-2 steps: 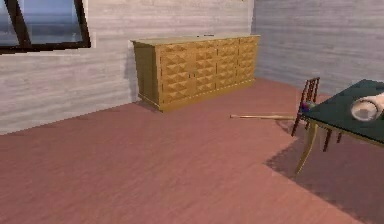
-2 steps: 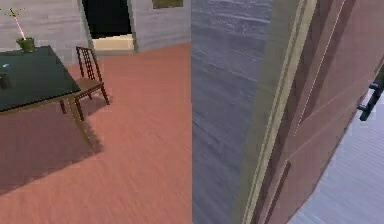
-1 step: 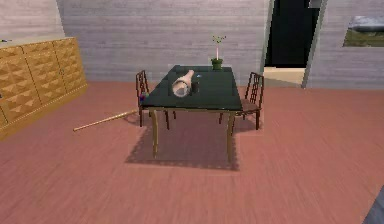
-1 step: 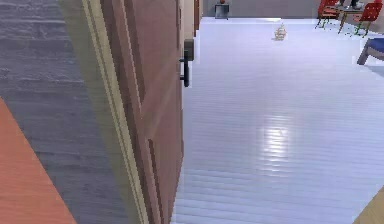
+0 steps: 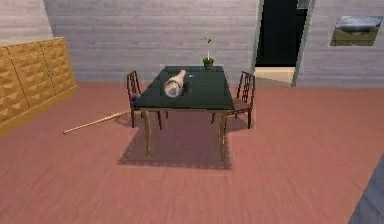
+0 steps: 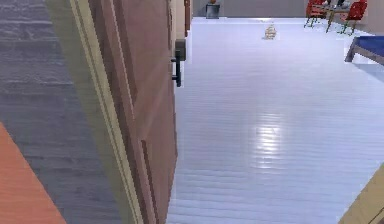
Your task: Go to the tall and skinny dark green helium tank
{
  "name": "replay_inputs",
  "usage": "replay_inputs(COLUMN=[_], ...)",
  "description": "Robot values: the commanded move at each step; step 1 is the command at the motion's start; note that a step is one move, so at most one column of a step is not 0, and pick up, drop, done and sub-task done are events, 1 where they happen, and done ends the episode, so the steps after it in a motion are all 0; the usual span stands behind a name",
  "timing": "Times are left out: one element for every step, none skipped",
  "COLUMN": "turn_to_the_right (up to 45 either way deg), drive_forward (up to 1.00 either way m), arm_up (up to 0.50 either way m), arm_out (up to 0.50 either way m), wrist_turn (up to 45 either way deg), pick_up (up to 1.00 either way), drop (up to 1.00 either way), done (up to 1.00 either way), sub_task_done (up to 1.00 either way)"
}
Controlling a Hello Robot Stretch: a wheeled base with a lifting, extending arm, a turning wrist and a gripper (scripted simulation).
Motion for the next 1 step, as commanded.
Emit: replay_inputs(turn_to_the_right=[-45.0], drive_forward=[0.00], arm_up=[0.00], arm_out=[0.00], wrist_turn=[0.0], pick_up=[0.00], drop=[0.00], done=[0.00], sub_task_done=[0.00])
